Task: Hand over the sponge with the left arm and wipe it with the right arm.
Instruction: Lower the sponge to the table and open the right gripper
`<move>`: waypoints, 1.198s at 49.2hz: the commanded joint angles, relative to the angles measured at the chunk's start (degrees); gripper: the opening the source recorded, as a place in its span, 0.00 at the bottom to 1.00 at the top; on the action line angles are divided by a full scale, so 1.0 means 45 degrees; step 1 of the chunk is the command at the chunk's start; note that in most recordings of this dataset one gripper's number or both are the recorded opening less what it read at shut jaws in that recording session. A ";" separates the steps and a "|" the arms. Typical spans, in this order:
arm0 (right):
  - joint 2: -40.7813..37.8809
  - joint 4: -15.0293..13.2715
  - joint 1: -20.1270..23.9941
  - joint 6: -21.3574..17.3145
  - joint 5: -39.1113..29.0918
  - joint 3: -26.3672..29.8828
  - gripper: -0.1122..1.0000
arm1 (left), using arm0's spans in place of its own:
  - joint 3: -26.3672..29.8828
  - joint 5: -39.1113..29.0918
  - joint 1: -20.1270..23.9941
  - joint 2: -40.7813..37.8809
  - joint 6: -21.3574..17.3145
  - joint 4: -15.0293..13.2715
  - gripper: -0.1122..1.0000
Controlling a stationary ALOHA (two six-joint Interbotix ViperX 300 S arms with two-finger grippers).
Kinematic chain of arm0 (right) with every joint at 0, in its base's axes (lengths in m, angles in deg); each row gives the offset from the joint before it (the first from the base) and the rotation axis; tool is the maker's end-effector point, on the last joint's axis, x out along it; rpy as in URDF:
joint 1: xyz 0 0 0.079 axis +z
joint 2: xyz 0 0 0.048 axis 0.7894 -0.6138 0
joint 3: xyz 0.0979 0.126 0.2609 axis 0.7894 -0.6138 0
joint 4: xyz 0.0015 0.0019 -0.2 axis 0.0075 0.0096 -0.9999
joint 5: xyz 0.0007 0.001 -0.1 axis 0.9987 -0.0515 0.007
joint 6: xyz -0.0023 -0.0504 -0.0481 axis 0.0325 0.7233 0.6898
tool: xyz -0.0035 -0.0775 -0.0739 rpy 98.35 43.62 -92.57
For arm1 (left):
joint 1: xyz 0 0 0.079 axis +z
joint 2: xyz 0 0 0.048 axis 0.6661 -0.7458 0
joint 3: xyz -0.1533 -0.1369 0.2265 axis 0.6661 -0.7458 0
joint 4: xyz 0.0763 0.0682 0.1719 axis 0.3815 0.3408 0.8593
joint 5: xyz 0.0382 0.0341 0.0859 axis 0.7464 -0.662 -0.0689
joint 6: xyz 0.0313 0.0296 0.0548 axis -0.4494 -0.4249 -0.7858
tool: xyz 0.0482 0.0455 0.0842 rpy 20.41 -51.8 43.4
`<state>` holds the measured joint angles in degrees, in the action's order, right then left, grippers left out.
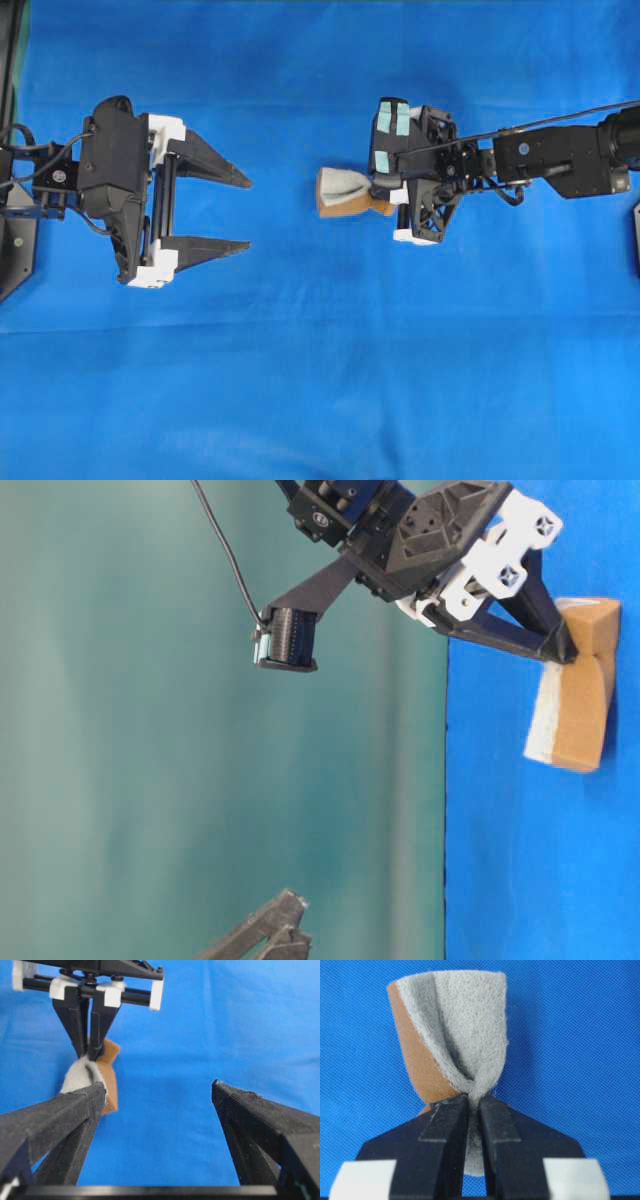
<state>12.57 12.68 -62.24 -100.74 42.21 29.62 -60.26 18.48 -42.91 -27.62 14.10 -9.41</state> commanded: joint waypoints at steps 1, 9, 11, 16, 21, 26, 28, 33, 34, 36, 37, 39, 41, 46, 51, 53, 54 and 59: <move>0.0234 -0.0059 -0.0137 0.0039 0.0098 0.0176 0.21 | 0.0195 0.0137 -0.0039 0.0059 -0.0020 0.0000 0.92; 0.0234 -0.0039 0.0020 -0.0098 0.0313 0.0176 0.21 | 0.0195 0.0117 -0.0039 0.0059 -0.0020 0.0000 0.92; 0.0234 -0.0059 0.0020 -0.0098 0.0371 0.0176 0.21 | 0.0195 0.0137 -0.0039 0.0059 -0.0020 0.0000 0.92; 0.0234 -0.0059 0.0078 -0.0117 0.0391 0.0156 0.21 | 0.0195 0.0137 -0.0039 0.0059 -0.0020 0.0000 0.92; 0.0234 -0.0039 0.0137 -0.0117 0.0430 0.0195 0.21 | 0.0195 0.0137 -0.0039 0.0059 -0.0020 0.0000 0.92; 0.0234 -0.0039 0.0254 -0.0117 0.0488 0.0195 0.21 | 0.0195 0.0137 -0.0039 0.0059 -0.0020 0.0000 0.92; 0.0234 -0.0039 0.0293 -0.0117 0.0508 0.0195 0.21 | 0.0195 0.0137 -0.0039 0.0059 -0.0020 0.0000 0.92; 0.0234 -0.0020 0.0391 -0.0176 0.0449 0.0234 0.21 | 0.0215 0.0137 -0.0039 0.0059 -0.0039 0.0000 0.92; 0.0234 -0.0039 0.0391 -0.0176 0.0430 0.0234 0.21 | 0.0215 0.0137 -0.0039 0.0059 -0.0039 0.0000 0.92; 0.0234 -0.0039 0.0410 -0.0195 0.0371 0.0234 0.24 | 0.0215 0.0117 -0.0039 0.0059 -0.0039 0.0000 0.92; 0.0234 -0.0039 0.0449 -0.0215 0.0352 0.0254 0.30 | 0.0215 0.0117 -0.0039 0.0059 -0.0039 0.0000 0.92; 0.0234 -0.0039 0.0449 -0.0215 0.0293 0.0254 0.41 | 0.0195 0.0137 -0.0039 0.0059 -0.0039 0.0000 0.92; 0.0234 -0.0020 0.0488 -0.0215 0.0215 0.0273 0.52 | 0.0195 0.0137 -0.0039 0.0059 -0.0039 0.0000 0.92; 0.0332 -0.0020 0.0527 -0.0254 0.0098 0.0332 0.72 | 0.0215 0.0137 -0.0039 0.0059 -0.0039 0.0000 0.92; 0.0547 0.0000 0.0527 -0.0312 0.0059 0.0352 0.76 | 0.0195 0.0137 -0.0039 0.0059 -0.0039 0.0000 0.92; 0.0645 0.0000 0.0527 -0.0312 0.0059 0.0352 0.76 | 0.0195 0.0117 -0.0039 0.0059 -0.0039 0.0000 0.92; 0.0762 0.0000 0.0527 -0.0312 0.0039 0.0352 0.76 | 0.0195 0.0137 -0.0039 0.0059 -0.0039 0.0000 0.92; 0.1172 0.0000 0.0625 -0.0312 -0.0117 0.0352 0.76 | 0.0195 0.0098 -0.0039 0.0059 -0.0039 0.0000 0.92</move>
<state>14.77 12.68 -59.87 -102.06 42.03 30.06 -60.26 18.48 -42.91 -27.62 14.01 -9.41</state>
